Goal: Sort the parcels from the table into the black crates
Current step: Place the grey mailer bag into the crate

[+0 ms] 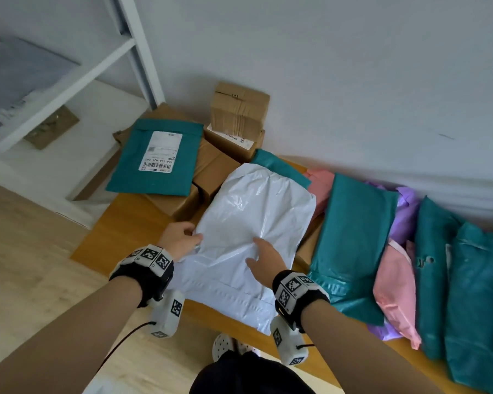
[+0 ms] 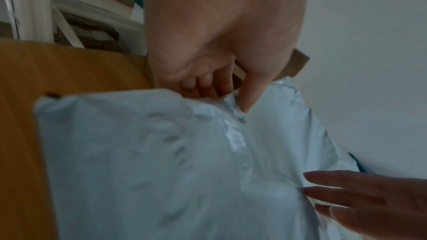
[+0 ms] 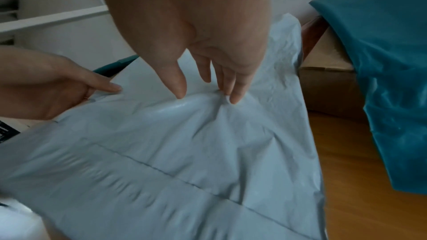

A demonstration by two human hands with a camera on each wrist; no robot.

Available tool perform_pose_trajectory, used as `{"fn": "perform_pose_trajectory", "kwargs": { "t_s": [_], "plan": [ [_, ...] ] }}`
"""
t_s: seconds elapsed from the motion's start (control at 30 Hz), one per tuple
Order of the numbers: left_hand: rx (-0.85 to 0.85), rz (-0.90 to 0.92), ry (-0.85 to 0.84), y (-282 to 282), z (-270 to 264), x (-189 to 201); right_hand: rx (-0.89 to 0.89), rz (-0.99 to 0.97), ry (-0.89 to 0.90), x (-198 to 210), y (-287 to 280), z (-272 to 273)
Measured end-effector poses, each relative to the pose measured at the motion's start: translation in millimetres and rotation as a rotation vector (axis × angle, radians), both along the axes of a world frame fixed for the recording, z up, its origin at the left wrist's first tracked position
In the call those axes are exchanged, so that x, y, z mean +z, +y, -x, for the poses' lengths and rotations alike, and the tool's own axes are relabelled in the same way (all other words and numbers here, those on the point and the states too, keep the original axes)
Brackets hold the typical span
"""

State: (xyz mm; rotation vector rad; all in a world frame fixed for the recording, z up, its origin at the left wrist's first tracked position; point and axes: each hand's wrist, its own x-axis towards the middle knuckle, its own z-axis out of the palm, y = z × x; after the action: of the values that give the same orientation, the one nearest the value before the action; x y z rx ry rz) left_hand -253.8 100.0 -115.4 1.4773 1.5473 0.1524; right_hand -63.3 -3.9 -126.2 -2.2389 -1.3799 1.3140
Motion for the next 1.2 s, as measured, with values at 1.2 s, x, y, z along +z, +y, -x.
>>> {"fn": "perform_pose_trajectory", "kwargs": {
  "t_s": [1.2],
  "plan": [
    [-1.146, 0.038, -0.385, -92.8, -90.9, 111.7, -0.532, 0.004, -0.089, 190.6, -56.1, -56.5]
  ]
}}
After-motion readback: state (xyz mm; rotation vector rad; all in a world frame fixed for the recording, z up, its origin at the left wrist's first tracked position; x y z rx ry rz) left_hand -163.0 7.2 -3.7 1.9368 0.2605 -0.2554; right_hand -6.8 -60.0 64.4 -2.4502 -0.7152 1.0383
